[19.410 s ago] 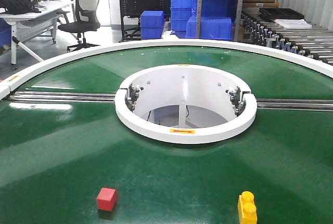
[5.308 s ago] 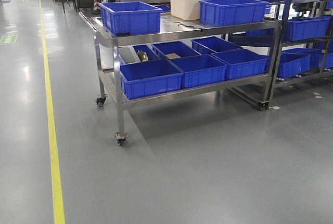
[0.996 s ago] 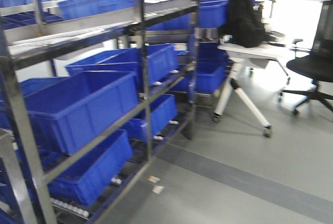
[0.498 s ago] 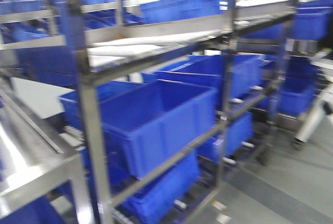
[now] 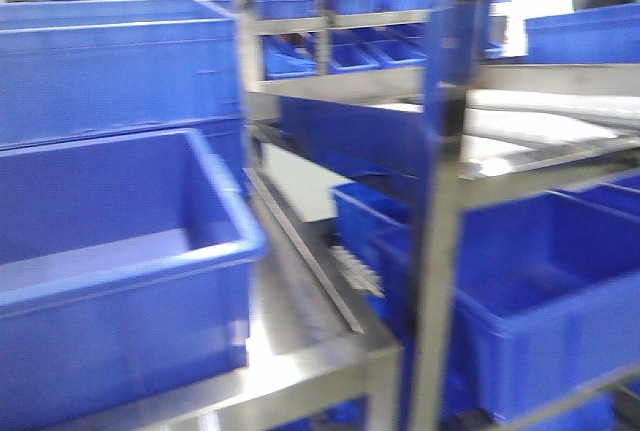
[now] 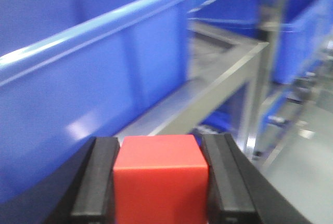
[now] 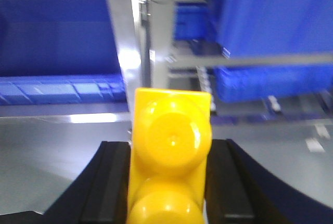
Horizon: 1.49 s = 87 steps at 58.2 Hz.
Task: Pick red and yellow blocks into blue bin
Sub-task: 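Turn and drive the base up to the large blue bin, then move the right gripper over the blue bin and release the yellow brick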
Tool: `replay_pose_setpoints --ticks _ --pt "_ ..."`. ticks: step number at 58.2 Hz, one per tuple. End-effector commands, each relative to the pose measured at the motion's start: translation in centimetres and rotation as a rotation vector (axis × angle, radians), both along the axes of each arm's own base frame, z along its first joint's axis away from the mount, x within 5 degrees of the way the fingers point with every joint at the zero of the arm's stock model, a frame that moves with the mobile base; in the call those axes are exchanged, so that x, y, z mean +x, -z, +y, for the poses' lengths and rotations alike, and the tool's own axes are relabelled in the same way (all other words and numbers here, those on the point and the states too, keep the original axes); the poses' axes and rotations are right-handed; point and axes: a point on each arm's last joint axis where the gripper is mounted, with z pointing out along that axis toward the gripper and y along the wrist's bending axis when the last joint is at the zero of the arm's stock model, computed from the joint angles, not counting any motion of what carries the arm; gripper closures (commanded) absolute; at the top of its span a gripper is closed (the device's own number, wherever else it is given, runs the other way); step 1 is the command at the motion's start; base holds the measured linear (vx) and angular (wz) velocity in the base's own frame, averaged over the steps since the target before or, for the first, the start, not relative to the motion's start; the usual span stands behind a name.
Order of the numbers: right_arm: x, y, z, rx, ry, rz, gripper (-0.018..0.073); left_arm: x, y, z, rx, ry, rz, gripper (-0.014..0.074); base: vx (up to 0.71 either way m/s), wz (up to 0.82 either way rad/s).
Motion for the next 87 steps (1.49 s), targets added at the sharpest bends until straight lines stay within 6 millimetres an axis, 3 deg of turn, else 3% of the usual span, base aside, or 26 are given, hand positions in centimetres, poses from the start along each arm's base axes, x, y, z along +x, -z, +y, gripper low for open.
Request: replay_pose_setpoints --ticks 1,43,87 --pt "0.38 -1.36 0.10 0.018 -0.009 -0.093 0.0318 0.23 -1.40 -0.12 -0.044 0.000 -0.088 0.0359 0.14 0.63" --pt "0.38 -1.36 0.10 0.018 -0.009 -0.093 0.0318 0.23 -1.40 -0.12 -0.044 0.000 -0.088 0.0359 0.11 0.42" --pt "0.42 -1.42 0.11 0.019 -0.009 -0.101 0.0318 0.23 -1.40 -0.12 -0.044 0.000 -0.088 0.0359 0.03 0.13"
